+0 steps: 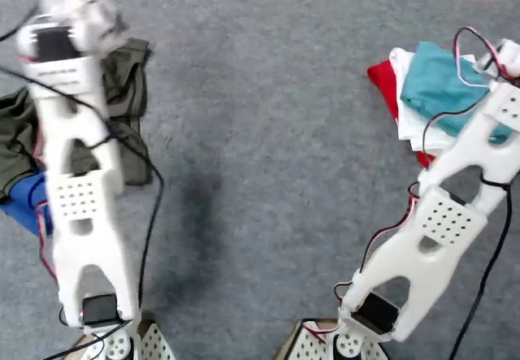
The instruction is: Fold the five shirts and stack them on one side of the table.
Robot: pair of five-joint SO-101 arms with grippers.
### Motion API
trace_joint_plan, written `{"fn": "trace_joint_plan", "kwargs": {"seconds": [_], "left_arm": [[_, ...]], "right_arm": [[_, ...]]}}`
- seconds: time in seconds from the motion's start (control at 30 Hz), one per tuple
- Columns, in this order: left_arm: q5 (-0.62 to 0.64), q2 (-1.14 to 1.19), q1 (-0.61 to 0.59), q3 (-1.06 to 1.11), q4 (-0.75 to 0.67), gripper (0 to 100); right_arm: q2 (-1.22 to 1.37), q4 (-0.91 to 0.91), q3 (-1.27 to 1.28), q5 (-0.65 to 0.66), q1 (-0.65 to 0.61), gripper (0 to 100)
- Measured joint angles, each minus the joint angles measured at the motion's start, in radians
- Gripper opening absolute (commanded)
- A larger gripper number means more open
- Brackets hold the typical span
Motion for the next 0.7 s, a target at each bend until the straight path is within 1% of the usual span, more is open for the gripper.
{"fn": "trace_joint_plan", "kwargs": {"seconds": [0.07, 0.17, 0.23, 0.3, 0.47, 0.53, 0.63, 0.7], "left_arm": [[0.0, -0.003, -0.075, -0.002, 0.06, 20], [-0.003, -0.008, -0.196, 0.029, 0.078, 20], [-0.037, -0.009, -0.276, 0.06, 0.081, 20], [-0.077, -0.009, -0.327, 0.101, 0.081, 20], [-0.143, -0.009, -0.374, 0.238, 0.081, 20], [-0.149, -0.009, -0.376, 0.269, 0.081, 20], [-0.15, -0.009, -0.376, 0.29, 0.081, 24], [-0.15, -0.015, -0.376, 0.331, 0.081, 24]], "right_arm": [[-0.037, 0.0, 0.038, 0.049, -0.021, 3.0], [-0.101, 0.0, 0.12, 0.127, -0.04, 3.0], [-0.15, 0.0, 0.199, 0.161, -0.041, 3.0], [-0.21, 0.0, 0.292, 0.181, -0.041, 3.0], [-0.374, 0.0, 0.568, 0.196, -0.044, 3.0], [-0.437, 0.0, 0.663, 0.196, -0.044, 3.0], [-0.52, 0.0, 0.783, 0.196, -0.052, 3.0], [-0.571, 0.0, 0.842, 0.196, -0.052, 3.0]]}}
